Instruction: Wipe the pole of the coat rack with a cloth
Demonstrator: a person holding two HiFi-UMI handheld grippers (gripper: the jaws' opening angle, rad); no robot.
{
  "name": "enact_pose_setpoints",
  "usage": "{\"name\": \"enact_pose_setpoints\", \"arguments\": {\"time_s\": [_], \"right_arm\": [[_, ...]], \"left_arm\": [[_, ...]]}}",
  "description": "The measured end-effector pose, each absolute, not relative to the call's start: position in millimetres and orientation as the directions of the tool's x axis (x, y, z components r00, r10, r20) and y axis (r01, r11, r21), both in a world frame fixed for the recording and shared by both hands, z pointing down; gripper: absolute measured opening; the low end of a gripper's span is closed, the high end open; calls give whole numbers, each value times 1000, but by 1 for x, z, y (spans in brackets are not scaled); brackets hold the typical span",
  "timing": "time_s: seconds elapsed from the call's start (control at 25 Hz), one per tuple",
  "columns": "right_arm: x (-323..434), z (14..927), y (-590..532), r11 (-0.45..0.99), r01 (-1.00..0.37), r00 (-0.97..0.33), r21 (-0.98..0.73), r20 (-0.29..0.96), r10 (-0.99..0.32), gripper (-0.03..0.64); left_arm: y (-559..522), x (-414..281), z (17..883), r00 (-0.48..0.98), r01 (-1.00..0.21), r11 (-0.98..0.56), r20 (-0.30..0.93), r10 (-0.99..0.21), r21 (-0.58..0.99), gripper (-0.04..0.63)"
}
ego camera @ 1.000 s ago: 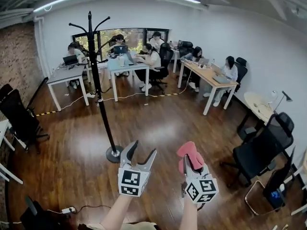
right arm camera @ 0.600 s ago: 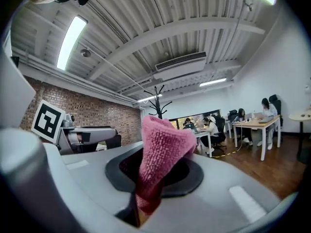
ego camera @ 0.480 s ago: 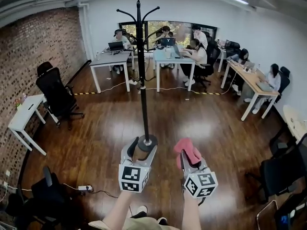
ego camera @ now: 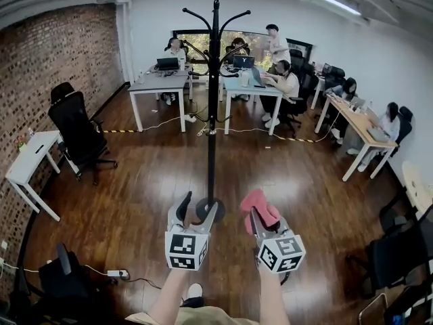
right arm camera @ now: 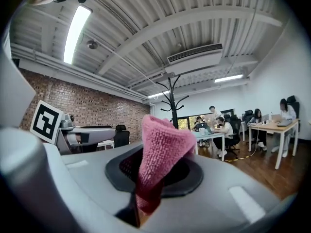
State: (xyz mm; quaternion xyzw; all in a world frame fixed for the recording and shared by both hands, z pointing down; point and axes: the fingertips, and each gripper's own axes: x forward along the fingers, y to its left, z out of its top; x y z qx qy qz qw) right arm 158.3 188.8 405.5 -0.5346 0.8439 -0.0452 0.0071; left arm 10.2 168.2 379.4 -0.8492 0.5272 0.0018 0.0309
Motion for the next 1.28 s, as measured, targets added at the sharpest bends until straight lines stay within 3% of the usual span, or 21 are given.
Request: {"name": "enact_pose_setpoints", "arguments": {"time_s": [0.28,0.52,0.68,0.96,1.28], "right_arm": [[97,391,100,451,-892,-452,-32,30,-892,63],[67,430,53,412,-904,-421,-113,84,-903,63],[65,450,25,400,-905,-419,-143,144,-897,63],[75,463,-60,462,-872,-483,-162,139,-864,63],[119,428,-190,554,-825,-563,-112,72,-824,63]], "left_arm": [[78,-41,371,458,-889,-458,-75,-886,-14,286],[33,-67,393,522,-853,-520,-40,-852,-37,278],[8,-67,398,527,-850,-527,-37,-849,-12,270],[-68,-61,411,473,-881,-473,-14,-881,4,267],[-175,-27,382,372,-928,-372,-74,-925,-19,267]]}}
